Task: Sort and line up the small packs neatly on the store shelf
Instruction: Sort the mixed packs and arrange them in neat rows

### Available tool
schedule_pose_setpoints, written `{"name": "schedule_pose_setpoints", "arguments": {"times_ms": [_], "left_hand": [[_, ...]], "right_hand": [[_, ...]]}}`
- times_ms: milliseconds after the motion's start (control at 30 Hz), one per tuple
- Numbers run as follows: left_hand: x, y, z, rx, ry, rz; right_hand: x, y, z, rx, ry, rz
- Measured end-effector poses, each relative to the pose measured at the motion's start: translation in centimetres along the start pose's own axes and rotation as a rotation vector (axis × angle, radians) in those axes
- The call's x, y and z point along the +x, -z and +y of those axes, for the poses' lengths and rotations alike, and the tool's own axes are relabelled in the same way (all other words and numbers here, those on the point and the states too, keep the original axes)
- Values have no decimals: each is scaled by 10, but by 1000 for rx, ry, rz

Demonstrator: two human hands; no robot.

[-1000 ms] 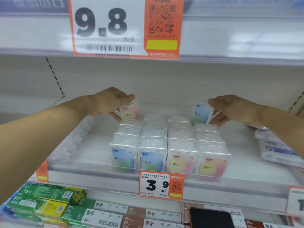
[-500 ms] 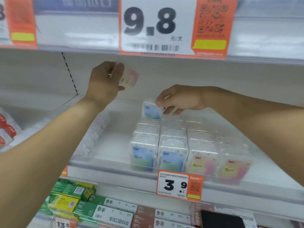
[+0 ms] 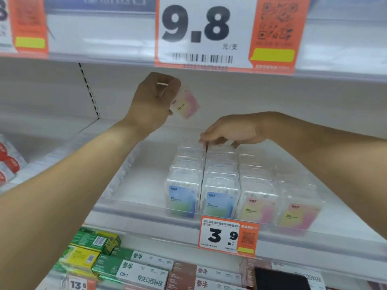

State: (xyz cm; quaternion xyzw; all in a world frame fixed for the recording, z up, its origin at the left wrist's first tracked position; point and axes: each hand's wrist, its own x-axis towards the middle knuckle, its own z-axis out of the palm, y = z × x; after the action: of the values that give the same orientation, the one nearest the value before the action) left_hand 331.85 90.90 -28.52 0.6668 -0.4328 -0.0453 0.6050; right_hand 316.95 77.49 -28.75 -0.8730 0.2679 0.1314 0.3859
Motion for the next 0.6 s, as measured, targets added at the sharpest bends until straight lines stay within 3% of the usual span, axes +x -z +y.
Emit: {"name": "schedule_pose_setpoints", "arguments": {"times_ms": [67,133,200,267,367,433,500,600], "left_hand": [[1,-9,7,6,-5,-29],[0,-21,15,15,-27,-108],[-2,-36,25,30,-56,-209],[-4,-54,35,47,-98,-285],[-12,-76,44,3,-117,-371],[-17,-83,47,1,-102,-422],[-19,-80,45,242,-110,-487],[-24,-71,36,742,-31,-761]], "right_hand": [[-12,12,5,-45,11,185],[-26,27,13,63,101,390],[-44,37,21,230,258,428],[-62,41,30,191,337,430],[-78,39,51,32,305,555],[-90,42,72,86,262,599],[-101,46,95,211,206,663],[-111,43,130,456,102,638]]}}
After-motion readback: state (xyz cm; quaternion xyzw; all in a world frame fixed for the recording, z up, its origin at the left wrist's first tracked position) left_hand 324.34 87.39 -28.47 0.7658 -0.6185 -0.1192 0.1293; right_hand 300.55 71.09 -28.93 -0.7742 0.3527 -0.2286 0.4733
